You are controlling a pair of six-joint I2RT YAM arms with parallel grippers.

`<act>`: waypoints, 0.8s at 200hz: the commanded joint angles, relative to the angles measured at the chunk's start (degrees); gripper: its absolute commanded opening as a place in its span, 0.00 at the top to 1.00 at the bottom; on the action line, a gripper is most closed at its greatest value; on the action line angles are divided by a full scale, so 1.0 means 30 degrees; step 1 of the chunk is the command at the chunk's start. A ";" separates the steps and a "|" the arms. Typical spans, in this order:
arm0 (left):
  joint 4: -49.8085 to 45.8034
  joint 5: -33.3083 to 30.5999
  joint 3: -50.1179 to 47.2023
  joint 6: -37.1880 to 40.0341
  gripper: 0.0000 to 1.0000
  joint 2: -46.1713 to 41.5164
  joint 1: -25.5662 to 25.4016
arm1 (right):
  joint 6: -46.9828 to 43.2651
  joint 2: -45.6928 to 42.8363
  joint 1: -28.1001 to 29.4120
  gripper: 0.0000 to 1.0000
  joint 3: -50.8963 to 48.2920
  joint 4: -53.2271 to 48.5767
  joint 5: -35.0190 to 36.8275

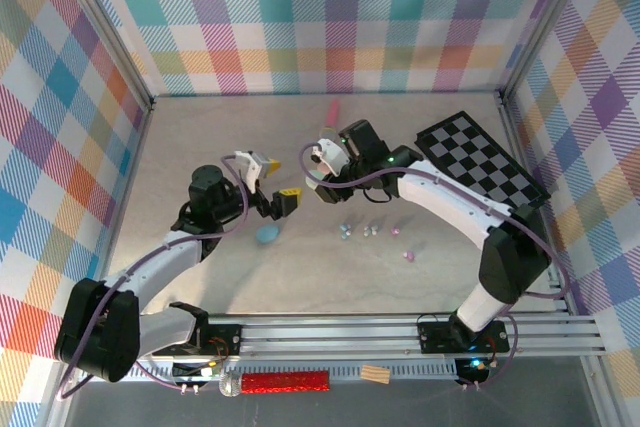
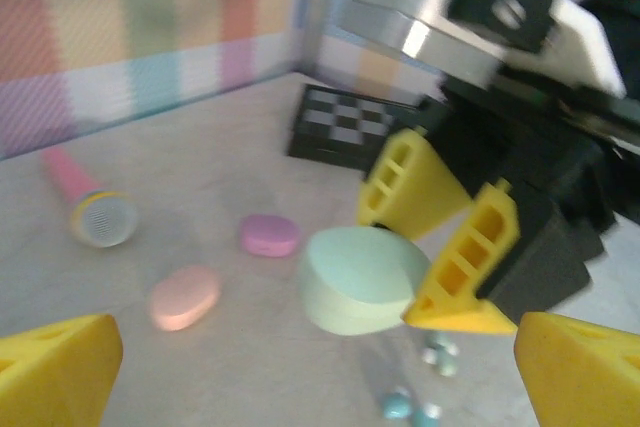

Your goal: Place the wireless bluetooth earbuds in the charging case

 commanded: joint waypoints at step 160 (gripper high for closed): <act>-0.2799 0.6599 0.3186 0.3242 0.23 0.0953 -0.3135 | -0.4704 -0.3239 -0.0334 0.64 0.2149 -0.6123 -0.7062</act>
